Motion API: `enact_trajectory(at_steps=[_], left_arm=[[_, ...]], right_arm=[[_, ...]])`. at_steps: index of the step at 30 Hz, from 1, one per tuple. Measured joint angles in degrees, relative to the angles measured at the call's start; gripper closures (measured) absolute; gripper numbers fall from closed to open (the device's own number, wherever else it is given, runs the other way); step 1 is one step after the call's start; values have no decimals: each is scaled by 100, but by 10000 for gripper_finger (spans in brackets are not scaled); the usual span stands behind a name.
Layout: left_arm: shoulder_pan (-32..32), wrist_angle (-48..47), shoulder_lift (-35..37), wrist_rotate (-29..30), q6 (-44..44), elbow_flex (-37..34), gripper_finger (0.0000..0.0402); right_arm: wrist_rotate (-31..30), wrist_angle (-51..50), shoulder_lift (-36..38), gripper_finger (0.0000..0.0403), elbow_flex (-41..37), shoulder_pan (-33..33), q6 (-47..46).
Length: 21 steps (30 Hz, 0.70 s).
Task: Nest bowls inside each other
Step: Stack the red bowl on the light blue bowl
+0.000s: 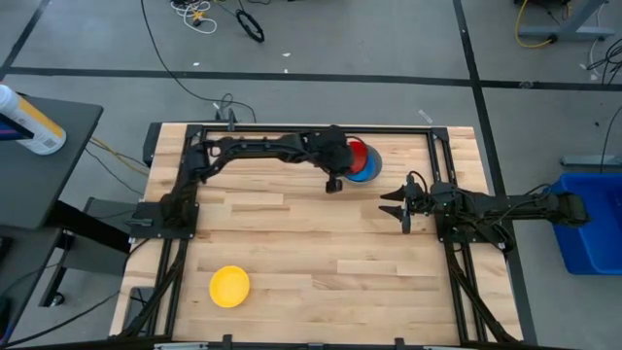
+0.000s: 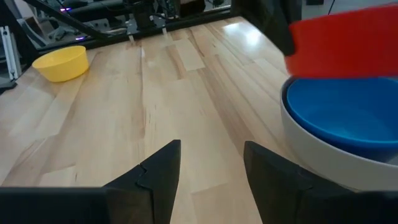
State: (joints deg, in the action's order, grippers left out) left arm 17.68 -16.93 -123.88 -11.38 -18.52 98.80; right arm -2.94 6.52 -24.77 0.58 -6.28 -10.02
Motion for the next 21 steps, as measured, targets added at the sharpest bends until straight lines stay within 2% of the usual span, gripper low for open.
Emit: enact_trajectory(at_steps=[5, 21], left_arm=[[-12, -412, -291, -28, -201, 381, 396], [-15, -643, -461, -300, -301, 379, 395]], right_arm=[[0, 1, 0, 212, 0, 0, 11], [-153, 19, 0, 207, -1, -4, -26]])
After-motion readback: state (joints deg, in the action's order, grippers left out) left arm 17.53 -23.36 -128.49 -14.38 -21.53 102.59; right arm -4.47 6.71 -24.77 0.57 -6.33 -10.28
